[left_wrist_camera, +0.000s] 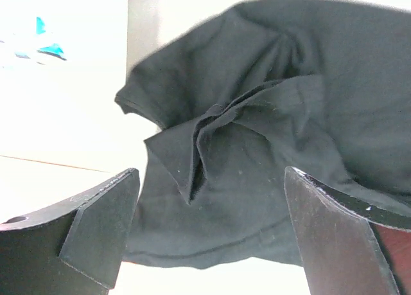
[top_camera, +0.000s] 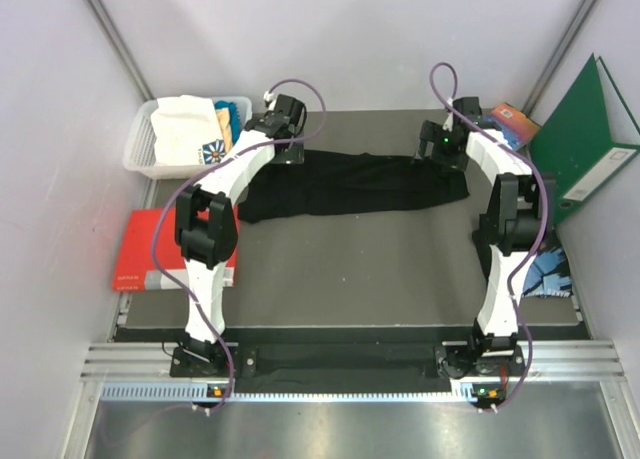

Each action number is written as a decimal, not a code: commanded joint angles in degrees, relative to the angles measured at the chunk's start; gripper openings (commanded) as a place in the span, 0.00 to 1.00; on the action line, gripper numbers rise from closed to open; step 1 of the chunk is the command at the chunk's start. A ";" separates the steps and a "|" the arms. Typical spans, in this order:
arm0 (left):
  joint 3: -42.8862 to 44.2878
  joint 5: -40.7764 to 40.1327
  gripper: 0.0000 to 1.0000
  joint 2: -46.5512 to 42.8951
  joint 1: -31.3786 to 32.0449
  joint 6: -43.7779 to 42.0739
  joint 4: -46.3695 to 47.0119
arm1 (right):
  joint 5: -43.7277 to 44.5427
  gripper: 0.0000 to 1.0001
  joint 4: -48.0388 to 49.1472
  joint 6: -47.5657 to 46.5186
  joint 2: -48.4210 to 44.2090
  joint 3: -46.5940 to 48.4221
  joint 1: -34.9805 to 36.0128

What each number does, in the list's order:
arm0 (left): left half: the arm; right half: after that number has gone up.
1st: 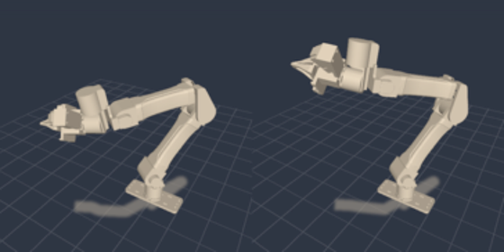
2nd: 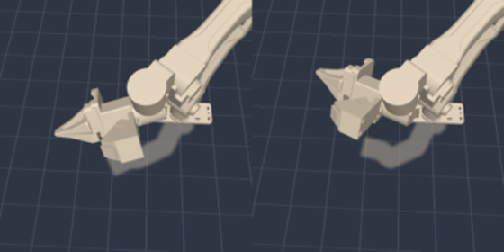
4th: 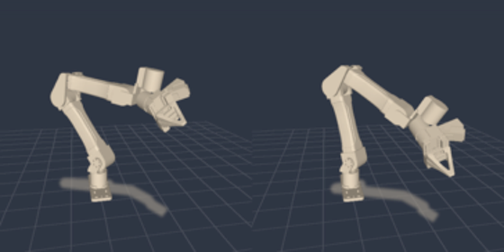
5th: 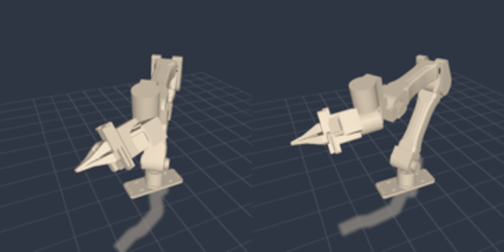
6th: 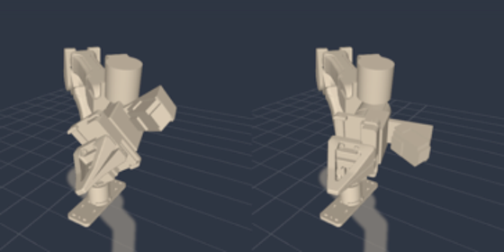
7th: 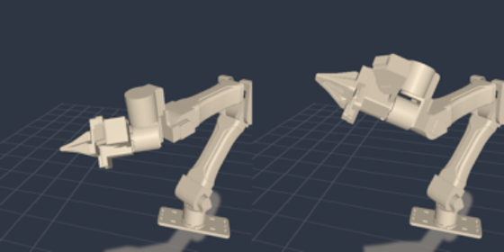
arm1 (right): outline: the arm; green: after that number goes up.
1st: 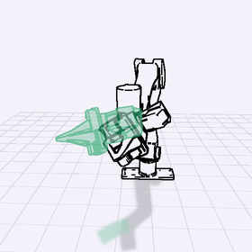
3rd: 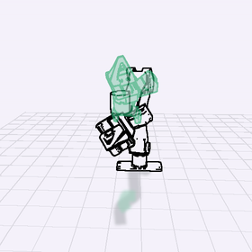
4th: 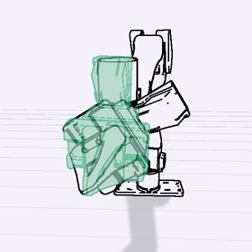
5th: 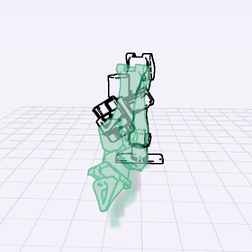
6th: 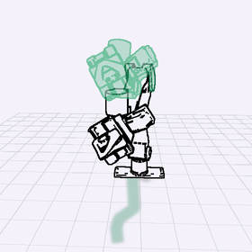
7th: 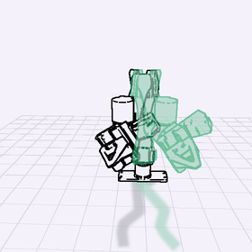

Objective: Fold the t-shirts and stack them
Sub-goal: Fold the tshirt

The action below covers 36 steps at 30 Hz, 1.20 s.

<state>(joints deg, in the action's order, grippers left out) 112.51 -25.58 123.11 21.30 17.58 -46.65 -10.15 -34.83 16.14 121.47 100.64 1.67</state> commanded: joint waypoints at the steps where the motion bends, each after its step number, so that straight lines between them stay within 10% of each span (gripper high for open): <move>1: -1.33 -2.10 0.99 -5.69 1.02 0.17 3.76 | 0.57 1.00 0.20 -1.55 -1.33 2.37 1.84; 2: -1.24 -1.75 0.99 -5.69 1.20 0.08 3.33 | 0.49 1.00 0.29 -1.55 -1.32 2.37 2.02; 4: -1.24 0.18 0.68 -5.25 1.20 0.08 2.45 | 0.66 1.00 0.20 -1.46 -1.23 2.37 2.11; 5: -1.41 0.79 0.17 -5.16 1.20 0.43 0.97 | 1.10 1.00 0.64 -1.12 -1.24 2.11 2.11; 6: -1.41 1.06 0.00 -4.38 1.20 1.56 -0.09 | 1.27 1.00 0.73 -1.11 -1.32 2.28 2.11; 21: -3.88 2.12 0.00 5.47 -3.01 7.11 -3.62 | 1.71 1.00 0.02 -0.06 1.84 6.94 2.11; 36: 21.25 2.81 0.00 17.95 -7.59 3.25 1.83 | 7.68 0.95 -8.85 -7.70 7.64 14.23 6.32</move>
<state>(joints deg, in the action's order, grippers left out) 127.98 -24.80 139.52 13.26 22.17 -49.19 -5.93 -40.05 11.46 127.48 111.15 5.41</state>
